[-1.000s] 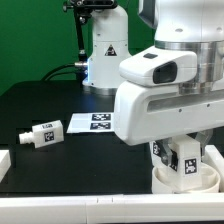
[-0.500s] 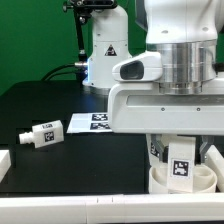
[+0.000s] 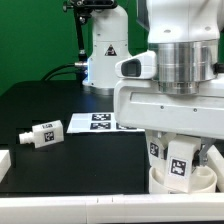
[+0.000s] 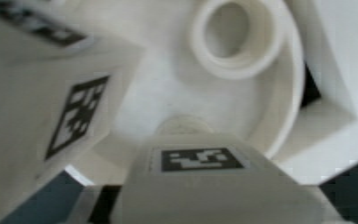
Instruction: Assemble stool
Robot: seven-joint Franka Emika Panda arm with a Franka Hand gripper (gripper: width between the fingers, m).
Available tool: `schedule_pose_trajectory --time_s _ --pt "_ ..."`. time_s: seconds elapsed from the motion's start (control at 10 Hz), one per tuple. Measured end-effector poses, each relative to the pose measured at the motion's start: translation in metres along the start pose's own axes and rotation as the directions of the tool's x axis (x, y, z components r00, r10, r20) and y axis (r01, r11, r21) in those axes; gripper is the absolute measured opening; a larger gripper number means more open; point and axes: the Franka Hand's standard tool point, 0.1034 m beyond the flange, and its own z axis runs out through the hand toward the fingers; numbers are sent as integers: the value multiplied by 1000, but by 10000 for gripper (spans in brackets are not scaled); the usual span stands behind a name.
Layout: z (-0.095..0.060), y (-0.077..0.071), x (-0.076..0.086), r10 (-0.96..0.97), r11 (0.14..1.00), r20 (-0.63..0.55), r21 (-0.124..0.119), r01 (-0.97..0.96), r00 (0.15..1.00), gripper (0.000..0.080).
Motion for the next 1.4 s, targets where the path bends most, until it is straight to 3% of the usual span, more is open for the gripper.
schedule_pose_trajectory --time_s 0.1,0.2,0.7,0.9,1.0,1.1,1.2,1.3,1.4 --pt "0 -3 -2 242 970 3 31 -241 970 333" --pt "3 -6 -5 469 881 16 68 -469 883 333" --pt "3 -8 -9 702 707 53 66 -704 710 333" --pt "3 -14 -9 914 383 109 95 -919 392 333" --pt "4 -13 -9 934 321 125 108 -941 333 333" --pt "4 -14 -11 949 275 133 96 -957 287 333" --pt "4 -14 -11 940 303 130 99 -948 314 333" --pt "4 -14 -11 927 342 126 104 -934 354 508" --pt "3 -12 -9 893 423 120 100 -900 433 604"
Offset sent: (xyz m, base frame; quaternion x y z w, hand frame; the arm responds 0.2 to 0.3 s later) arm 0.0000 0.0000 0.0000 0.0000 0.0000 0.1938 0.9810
